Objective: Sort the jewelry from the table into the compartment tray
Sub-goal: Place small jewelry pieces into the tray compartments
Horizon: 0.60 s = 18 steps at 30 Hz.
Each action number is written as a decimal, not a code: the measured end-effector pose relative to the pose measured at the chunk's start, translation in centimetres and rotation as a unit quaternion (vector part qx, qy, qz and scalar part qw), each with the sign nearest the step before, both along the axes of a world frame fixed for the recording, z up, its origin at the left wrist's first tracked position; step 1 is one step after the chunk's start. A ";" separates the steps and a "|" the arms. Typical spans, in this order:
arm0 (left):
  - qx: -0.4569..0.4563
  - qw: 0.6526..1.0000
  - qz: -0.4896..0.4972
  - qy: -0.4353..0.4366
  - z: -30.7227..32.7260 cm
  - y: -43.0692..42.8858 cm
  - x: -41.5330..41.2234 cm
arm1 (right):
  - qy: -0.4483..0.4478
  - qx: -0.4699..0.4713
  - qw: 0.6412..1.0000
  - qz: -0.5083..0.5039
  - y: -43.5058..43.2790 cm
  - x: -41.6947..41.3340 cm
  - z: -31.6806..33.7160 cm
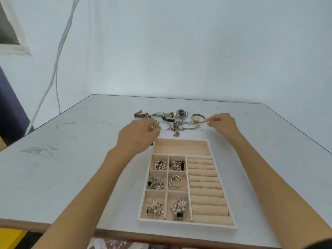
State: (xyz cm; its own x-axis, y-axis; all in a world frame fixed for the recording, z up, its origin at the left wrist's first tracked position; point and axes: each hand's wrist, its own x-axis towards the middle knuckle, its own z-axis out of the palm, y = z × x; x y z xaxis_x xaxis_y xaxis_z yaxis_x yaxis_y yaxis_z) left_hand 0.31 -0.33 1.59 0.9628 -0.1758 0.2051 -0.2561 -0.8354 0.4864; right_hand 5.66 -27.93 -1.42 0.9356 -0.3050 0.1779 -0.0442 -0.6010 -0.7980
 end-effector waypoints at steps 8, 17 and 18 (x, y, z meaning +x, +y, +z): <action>0.212 0.972 -0.035 -0.098 -0.5 -11.3 6.6 | 0.022 -0.098 0.995 0.002 0.6 0.9 -1.6; 0.222 0.968 -0.089 -0.078 -2.0 -14.7 9.5 | -0.007 -0.042 0.999 -0.003 0.0 1.0 -2.1; 0.221 0.969 -0.088 -0.074 -2.2 -14.8 9.7 | -0.011 -0.033 0.999 -0.006 0.0 1.0 -2.2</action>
